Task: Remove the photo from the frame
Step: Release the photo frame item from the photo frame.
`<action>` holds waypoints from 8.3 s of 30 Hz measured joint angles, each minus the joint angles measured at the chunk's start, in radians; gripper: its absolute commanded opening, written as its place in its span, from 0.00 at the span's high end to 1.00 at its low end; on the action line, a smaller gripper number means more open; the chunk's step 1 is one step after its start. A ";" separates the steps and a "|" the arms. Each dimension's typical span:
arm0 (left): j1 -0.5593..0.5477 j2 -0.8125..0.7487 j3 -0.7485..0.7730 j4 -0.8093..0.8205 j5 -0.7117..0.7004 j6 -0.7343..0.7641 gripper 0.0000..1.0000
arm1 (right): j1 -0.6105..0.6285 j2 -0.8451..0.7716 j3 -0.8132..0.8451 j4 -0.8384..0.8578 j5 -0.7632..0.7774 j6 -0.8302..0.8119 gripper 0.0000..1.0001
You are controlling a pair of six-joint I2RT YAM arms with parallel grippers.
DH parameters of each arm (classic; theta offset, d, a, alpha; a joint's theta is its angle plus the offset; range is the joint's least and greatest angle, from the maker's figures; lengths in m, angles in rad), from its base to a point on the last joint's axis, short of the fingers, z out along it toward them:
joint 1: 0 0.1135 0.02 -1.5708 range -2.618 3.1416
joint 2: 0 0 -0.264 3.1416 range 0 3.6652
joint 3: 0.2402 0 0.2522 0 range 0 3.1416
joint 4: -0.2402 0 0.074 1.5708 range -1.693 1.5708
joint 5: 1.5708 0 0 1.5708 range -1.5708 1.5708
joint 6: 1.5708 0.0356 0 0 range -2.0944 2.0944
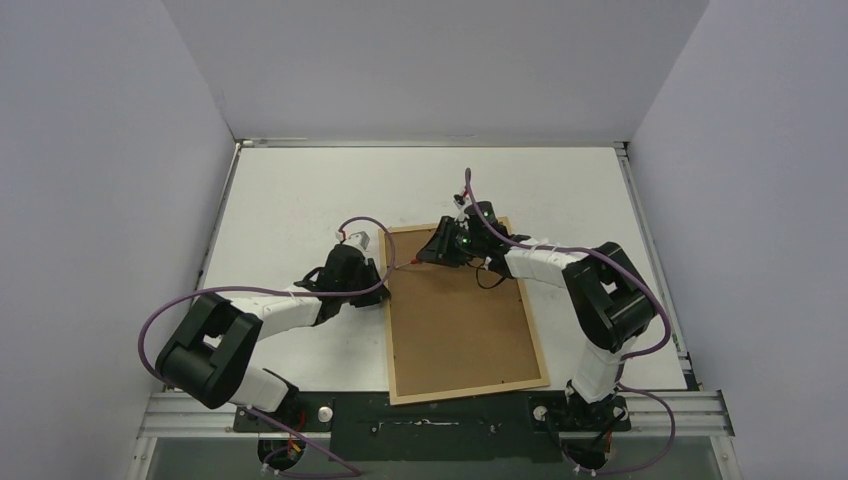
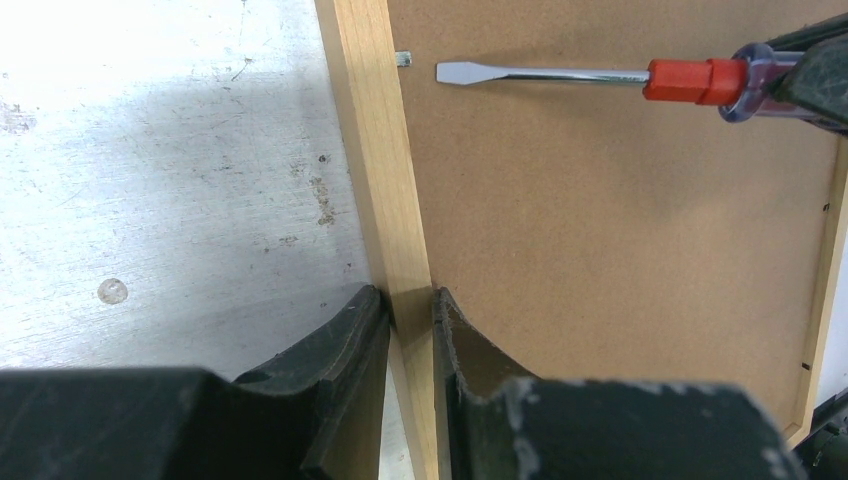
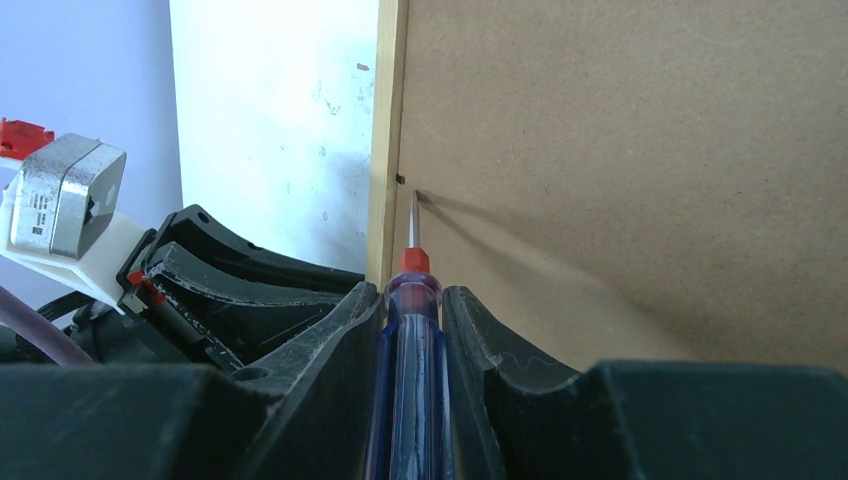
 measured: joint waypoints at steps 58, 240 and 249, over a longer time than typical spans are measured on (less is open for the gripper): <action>0.000 0.001 0.012 -0.031 0.029 0.005 1.00 | -0.038 0.043 -0.035 0.105 -0.103 0.048 1.00; 0.011 -0.055 -0.015 -0.095 0.071 0.043 1.00 | 0.058 0.044 0.120 -0.132 -0.037 -0.060 1.00; 0.011 -0.055 -0.015 -0.095 0.072 0.043 1.00 | 0.080 0.050 0.132 -0.155 -0.023 -0.079 1.00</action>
